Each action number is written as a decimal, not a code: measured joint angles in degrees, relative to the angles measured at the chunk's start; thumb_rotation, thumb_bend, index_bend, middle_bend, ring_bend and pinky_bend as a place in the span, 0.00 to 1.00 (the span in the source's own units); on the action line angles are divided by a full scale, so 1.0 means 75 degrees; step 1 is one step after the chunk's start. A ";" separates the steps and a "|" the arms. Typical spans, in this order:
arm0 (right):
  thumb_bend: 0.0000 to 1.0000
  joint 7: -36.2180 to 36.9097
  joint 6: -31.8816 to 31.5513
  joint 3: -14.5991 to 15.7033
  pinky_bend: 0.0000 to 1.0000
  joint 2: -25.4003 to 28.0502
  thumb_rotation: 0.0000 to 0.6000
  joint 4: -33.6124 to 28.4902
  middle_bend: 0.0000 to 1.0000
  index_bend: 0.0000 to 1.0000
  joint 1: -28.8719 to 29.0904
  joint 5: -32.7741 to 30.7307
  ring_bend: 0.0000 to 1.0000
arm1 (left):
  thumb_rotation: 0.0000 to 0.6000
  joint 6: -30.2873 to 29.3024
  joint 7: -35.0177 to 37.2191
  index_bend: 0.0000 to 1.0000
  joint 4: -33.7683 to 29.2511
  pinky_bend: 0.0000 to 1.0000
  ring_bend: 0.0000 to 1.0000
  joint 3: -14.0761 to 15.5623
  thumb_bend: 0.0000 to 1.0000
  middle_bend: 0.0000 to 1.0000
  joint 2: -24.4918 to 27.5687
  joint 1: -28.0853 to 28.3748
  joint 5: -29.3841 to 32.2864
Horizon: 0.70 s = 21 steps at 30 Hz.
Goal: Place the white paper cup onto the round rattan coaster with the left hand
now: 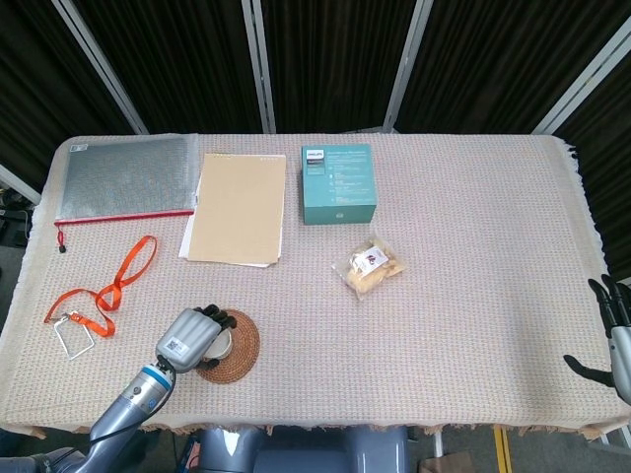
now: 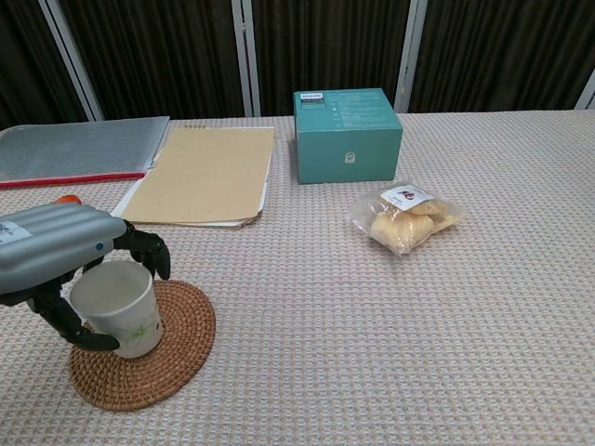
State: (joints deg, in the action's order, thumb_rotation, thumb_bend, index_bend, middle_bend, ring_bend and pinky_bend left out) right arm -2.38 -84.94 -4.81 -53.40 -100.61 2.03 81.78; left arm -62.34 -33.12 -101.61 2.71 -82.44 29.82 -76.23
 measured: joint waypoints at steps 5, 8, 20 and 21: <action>0.00 -0.0049 0.0004 0.0006 0.00 -0.0003 1.00 -0.0036 0.00 0.00 0.0007 0.0019 0.00 | 1.00 -0.0017 -0.0244 0.01 -0.0121 0.25 0.00 0.0073 0.00 0.00 0.0090 -0.0035 0.0030; 0.00 -0.0052 0.0000 0.0018 0.00 0.0000 1.00 -0.0059 0.00 0.00 0.0007 0.0049 0.00 | 1.00 -0.0197 -0.0282 0.00 -0.0329 0.22 0.00 0.0088 0.00 0.00 0.0235 -0.0101 -0.0035; 0.00 0.0132 -0.0161 0.0100 0.00 0.0112 1.00 -0.0199 0.00 0.00 -0.0063 0.0362 0.00 | 1.00 -0.2321 0.0199 0.00 -0.1132 0.01 0.00 0.0157 0.00 0.00 0.1541 -0.1035 -0.0978; 0.00 0.0154 -0.0178 0.0115 0.00 0.0123 1.00 -0.0215 0.00 0.00 -0.0072 0.0404 0.00 | 1.00 -0.2573 0.0299 0.00 -0.1122 0.01 0.00 0.0187 0.00 0.00 0.1631 -0.1178 -0.1080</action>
State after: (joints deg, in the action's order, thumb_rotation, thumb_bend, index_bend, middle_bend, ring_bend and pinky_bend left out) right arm -1.22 -86.27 -3.95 -52.48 -102.23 1.49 84.81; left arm -81.64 -30.87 -110.03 4.11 -70.21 20.98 -84.34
